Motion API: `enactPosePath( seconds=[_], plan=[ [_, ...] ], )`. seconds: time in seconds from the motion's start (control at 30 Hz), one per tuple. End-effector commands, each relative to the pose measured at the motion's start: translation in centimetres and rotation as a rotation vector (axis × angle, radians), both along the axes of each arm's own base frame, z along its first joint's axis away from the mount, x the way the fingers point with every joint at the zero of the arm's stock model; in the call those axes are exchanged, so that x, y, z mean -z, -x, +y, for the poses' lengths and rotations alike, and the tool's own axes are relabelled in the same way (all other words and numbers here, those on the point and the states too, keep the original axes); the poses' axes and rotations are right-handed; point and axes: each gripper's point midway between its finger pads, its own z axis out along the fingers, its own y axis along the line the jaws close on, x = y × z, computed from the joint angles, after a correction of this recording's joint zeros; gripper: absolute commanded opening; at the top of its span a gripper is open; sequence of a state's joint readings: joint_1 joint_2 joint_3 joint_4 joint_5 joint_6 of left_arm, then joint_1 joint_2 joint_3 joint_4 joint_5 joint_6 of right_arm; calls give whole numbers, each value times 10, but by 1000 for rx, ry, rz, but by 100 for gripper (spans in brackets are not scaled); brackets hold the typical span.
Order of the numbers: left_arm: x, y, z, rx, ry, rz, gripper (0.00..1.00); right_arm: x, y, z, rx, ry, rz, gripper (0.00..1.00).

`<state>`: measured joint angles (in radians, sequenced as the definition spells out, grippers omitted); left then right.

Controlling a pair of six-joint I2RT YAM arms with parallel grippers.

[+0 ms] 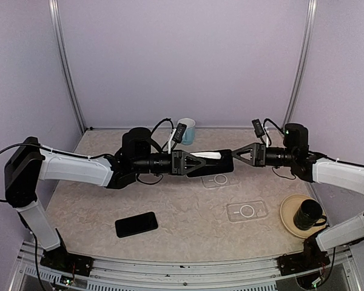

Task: Put the phone into the phone case
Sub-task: Pass from the right arm to the left, then move the phone case to the center of the board.

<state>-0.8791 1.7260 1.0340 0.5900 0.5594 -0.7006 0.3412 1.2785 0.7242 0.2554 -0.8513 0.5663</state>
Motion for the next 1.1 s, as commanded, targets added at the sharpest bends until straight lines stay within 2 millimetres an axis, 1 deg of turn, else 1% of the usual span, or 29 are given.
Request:
enactPosePath(
  seconds=[0.0,0.27,0.3,0.33,0.37,0.67,0.83,0.97,1.07],
  plan=[
    [-29,-3,11,-31,51,-75,0,-5,-9,-12,57,25,-7,72],
    [-27,-13,17,-73,26,-66,0,3,-21,-28,122,59,23,75],
    [-27,-15,17,-78,23,-66,0,5,-23,-31,137,68,30,88],
    [-25,-16,18,-83,18,-62,0,6,-24,-33,147,75,32,93],
    [-24,-17,19,-88,14,-59,0,8,-26,-35,157,81,36,94],
    [-12,-26,25,-136,-23,-35,0,16,-32,-46,195,98,53,96],
    [-3,-37,30,-188,-55,-8,0,21,-38,-56,240,118,73,95],
    [13,-48,33,-238,-107,41,0,34,-49,-70,328,187,82,93],
    [28,-56,37,-275,-144,83,0,50,-57,-77,360,254,109,91]
  ],
)
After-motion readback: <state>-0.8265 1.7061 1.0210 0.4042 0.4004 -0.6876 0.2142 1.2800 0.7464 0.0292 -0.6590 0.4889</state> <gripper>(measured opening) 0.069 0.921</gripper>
